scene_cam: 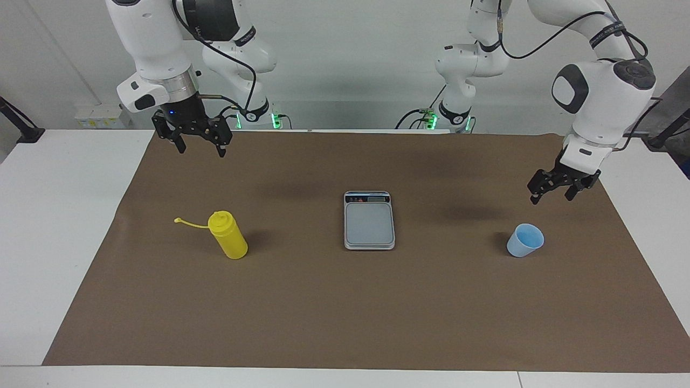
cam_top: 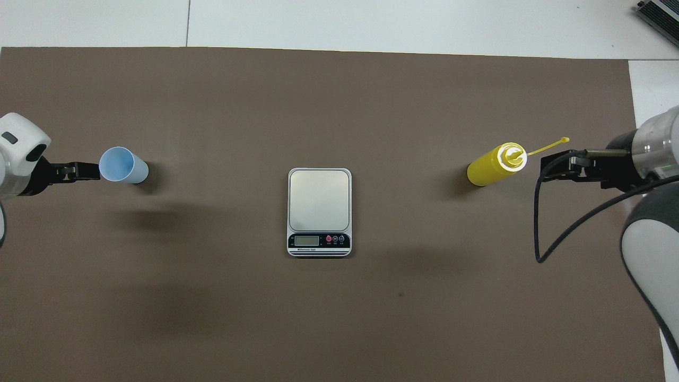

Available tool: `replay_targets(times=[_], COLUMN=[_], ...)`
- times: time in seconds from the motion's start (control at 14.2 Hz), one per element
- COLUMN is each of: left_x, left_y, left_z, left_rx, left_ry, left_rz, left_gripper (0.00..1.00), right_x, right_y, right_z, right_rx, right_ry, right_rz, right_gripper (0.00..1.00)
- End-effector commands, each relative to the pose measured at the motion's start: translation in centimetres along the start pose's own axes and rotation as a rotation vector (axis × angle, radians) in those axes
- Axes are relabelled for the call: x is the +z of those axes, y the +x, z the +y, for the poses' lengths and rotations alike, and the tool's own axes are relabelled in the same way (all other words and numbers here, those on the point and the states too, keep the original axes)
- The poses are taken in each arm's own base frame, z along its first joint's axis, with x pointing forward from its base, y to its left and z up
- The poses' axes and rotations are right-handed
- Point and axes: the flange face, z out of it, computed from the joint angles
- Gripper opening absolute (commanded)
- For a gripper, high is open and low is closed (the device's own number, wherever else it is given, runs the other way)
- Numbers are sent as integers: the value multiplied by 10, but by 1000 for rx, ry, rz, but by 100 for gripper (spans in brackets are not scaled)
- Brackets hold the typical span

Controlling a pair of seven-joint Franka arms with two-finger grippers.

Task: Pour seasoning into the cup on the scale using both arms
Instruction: 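Reach the left gripper to the blue cup and grasp it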

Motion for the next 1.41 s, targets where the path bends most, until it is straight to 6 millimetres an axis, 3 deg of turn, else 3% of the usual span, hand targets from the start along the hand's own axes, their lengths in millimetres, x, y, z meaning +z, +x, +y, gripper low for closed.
replay_targets(times=[0.0, 0.28, 0.56, 0.85, 1.06, 1.34], left_x=[5, 19, 36, 39, 65, 70], left_y=[-8, -16, -11, -8, -2, 0], left_z=[-6, -5, -5, -5, -4, -3], left_rx=[4, -2, -15, -26, -52, -50], left_ry=[0, 0, 1, -3, -11, -8], left_rz=[18, 51, 66, 88, 94, 100], left_gripper=[100, 100, 100, 100, 100, 100], right_x=[-2, -2, -2, -2, -2, -2], right_y=[-4, -4, -4, -4, -4, -4], right_z=[4, 4, 4, 4, 4, 4], right_rx=[-2, -2, -3, -3, -2, -3], right_ry=[19, 19, 19, 19, 19, 19], right_rz=[0, 0, 0, 0, 0, 0], right_gripper=[100, 100, 100, 100, 100, 100])
